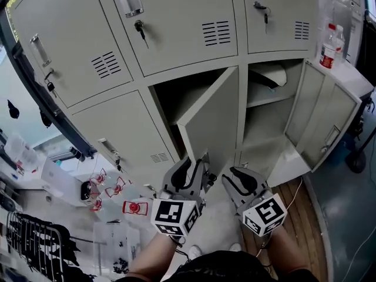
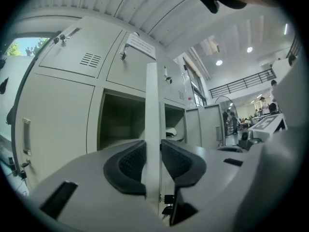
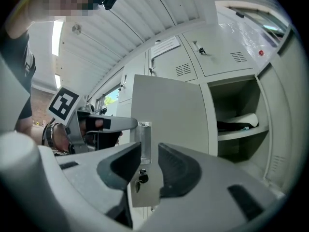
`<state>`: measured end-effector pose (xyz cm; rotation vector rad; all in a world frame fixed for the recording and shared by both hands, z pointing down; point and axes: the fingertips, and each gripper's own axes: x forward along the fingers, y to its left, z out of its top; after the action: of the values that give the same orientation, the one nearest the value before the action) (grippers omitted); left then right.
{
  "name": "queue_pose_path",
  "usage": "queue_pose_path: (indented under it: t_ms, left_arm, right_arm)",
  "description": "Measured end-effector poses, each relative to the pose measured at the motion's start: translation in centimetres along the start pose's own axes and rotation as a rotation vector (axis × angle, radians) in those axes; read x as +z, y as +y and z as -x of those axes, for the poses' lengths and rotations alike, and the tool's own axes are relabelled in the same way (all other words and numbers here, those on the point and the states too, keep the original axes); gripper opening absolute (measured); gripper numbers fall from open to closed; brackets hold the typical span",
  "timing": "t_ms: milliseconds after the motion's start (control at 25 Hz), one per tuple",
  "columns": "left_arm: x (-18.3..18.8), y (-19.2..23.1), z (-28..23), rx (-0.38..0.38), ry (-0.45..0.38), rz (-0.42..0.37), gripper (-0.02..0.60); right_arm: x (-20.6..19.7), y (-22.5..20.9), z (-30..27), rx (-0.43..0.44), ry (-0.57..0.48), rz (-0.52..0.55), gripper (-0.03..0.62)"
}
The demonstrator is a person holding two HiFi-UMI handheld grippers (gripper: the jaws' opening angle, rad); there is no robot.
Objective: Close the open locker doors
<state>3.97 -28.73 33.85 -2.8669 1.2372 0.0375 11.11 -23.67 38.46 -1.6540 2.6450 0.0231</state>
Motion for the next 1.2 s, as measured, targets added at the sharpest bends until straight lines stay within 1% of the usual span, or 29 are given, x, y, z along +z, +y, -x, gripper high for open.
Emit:
queue_pose_path:
  t_ms: [520,640,720,1000,1200]
  left_arm:
    - [0.0,3.5,-0.7,0.232,0.006,-0.022,0.131]
    - [-0.1,4.8,-0.8,0.317,0.020,-0.060,0.126]
    - [-0.1,5.4,-1.1,0.357,0.037,-0.091,0.112]
    - [0.1,7.4,-2.4,0.427,0.061,-0.097,0.104]
    - [0.0,8.8,-3.1,0.430,0.054,-0.080,0.100]
  right_arm:
    - [-0.4,-2.6,0.6,0.082,-0.013,-0.036,0.114]
    - [-0.1,-3.3,0.8,0.099,-0.026,-0.047,0.112]
    - [0.1,-3.6,0.8,0.112,-0.032,-0.051,0.112]
    - [0.0,-5.0,0.9,0.115,-0.042,-0.084,0.112]
    - [0.0,-5.4,0.0,0.092,-0.037,-0.090,0.112]
